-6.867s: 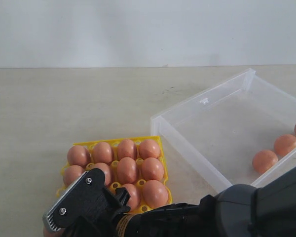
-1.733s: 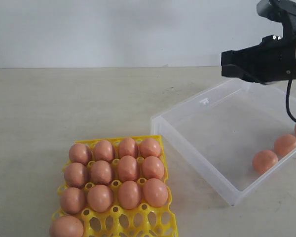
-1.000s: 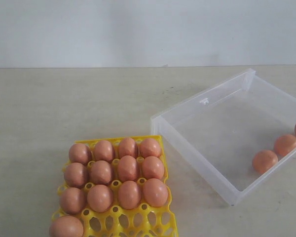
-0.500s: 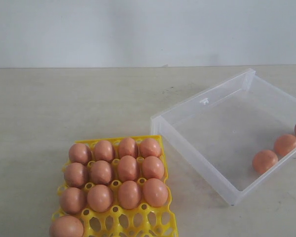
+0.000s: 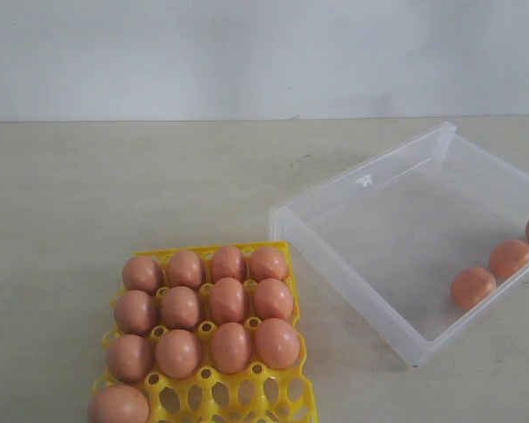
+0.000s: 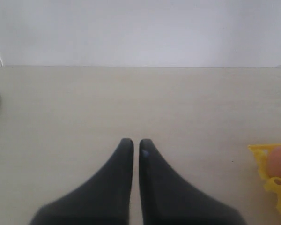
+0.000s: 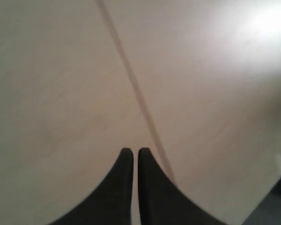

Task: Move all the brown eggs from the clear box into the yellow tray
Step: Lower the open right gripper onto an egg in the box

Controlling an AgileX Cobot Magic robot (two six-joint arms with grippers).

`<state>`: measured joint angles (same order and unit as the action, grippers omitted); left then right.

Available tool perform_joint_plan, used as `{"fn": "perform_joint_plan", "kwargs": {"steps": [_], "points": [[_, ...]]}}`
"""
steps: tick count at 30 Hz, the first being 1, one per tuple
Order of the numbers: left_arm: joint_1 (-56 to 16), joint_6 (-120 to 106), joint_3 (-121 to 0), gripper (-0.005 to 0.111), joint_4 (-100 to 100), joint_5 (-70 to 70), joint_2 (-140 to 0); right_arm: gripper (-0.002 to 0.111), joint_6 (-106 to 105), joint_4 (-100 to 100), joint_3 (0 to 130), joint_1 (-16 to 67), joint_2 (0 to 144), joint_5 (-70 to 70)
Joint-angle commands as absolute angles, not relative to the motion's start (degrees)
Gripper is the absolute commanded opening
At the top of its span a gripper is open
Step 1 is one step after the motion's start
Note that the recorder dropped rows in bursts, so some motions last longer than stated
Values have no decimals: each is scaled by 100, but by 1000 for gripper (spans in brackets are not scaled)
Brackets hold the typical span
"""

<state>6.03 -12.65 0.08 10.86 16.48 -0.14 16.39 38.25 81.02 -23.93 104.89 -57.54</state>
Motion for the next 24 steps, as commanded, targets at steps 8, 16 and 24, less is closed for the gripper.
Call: {"fn": "perform_joint_plan", "kwargs": {"steps": [8,16,24], "points": [[618,-1306,0,4,1114,1625,0,0,-854,39,8132,-76,10234,-6996],[618,-1306,0,4,1114,1625,0,33,-1096,50,8132,382,10666,-6996],[618,-1306,0,4,1114,1625,0,45,-602,-332,8110,392,10666,-6996]]}}
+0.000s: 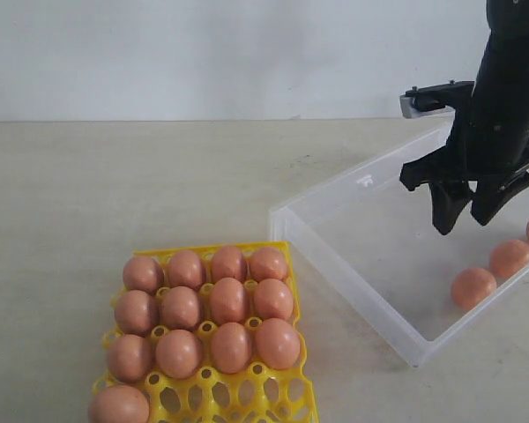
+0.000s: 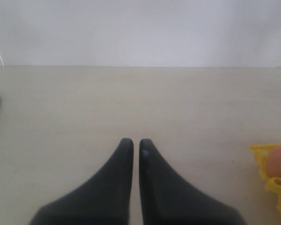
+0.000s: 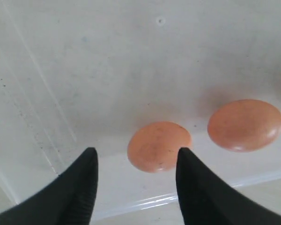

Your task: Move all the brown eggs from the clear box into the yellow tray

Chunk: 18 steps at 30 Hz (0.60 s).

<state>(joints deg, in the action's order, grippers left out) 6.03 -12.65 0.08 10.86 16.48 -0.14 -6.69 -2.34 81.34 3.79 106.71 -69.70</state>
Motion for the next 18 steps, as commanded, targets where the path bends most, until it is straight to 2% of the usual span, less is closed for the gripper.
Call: {"fn": "perform_joint_plan", "kwargs": {"steps": [1,7,18], "points": [[618,-1306,0,4,1114,1625,0,45,-591,-332,8075,392,10666,-6996],[618,-1306,0,4,1114,1625,0,45,-457,-222,7617,392,10876,-6996],[618,-1306,0,4,1114,1625,0,45,-191,-144,7580,392,11428,-6978]]}}
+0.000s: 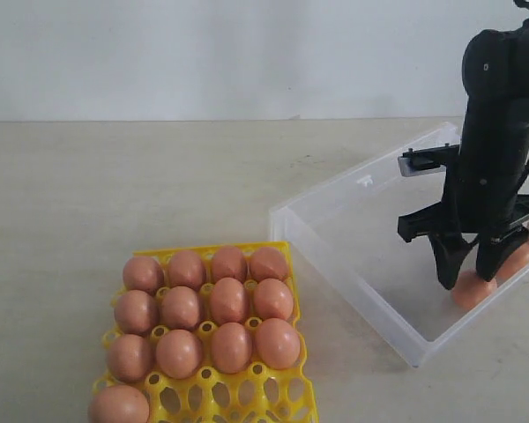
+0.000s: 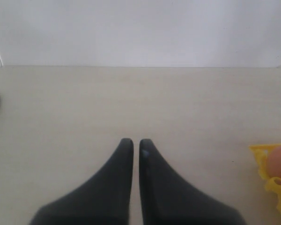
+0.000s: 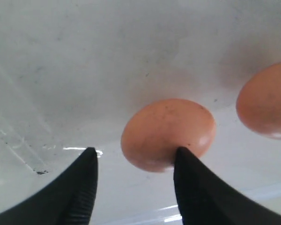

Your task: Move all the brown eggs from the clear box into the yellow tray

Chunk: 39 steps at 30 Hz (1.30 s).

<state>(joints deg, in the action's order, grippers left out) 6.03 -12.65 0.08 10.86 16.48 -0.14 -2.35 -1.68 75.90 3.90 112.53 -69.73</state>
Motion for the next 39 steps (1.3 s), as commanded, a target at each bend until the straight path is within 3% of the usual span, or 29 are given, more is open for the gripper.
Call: {"fn": "perform_joint_plan", "kwargs": {"steps": [1,12,28,33,39], "points": [[618,-1306,0,4,1114,1625,0,45,-191,-131,7580,392,11464,-6978],[618,-1306,0,4,1114,1625,0,45,-679,-71,7619,392,11713,-5834],[618,-1306,0,4,1114,1625,0,45,-937,-71,7742,392,11563,-5940],[618,-1306,0,4,1114,1625,0,45,312,-194,8245,392,11218,-6996],[618,-1306,0,4,1114,1625,0,45,312,-488,8245,402,11206,-6996]]}}
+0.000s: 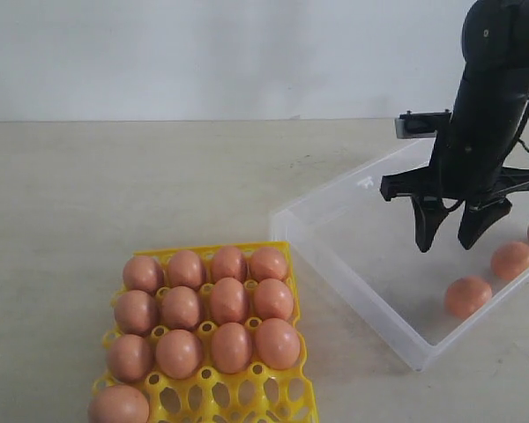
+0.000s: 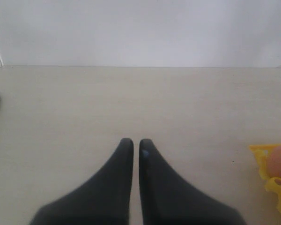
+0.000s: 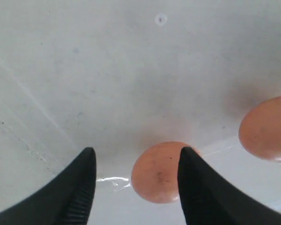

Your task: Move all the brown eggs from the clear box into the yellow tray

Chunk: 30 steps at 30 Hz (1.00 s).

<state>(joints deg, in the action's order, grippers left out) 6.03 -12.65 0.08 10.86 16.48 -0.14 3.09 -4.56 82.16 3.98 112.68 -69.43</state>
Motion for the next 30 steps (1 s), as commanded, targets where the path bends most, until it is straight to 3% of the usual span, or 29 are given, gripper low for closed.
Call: {"fn": "perform_joint_plan", "kwargs": {"steps": [1,10,15,25,30], "points": [[618,-1306,0,4,1114,1625,0,45,312,-464,8245,396,11206,-6996],[618,-1306,0,4,1114,1625,0,45,-1514,244,8245,396,11206,-6996],[618,-1306,0,4,1114,1625,0,45,-754,1779,8245,396,11206,-6996],[618,-1306,0,4,1114,1625,0,45,-808,-1121,8245,396,11206,-6996],[618,-1306,0,4,1114,1625,0,45,-653,-930,8123,396,11195,-6996]]}}
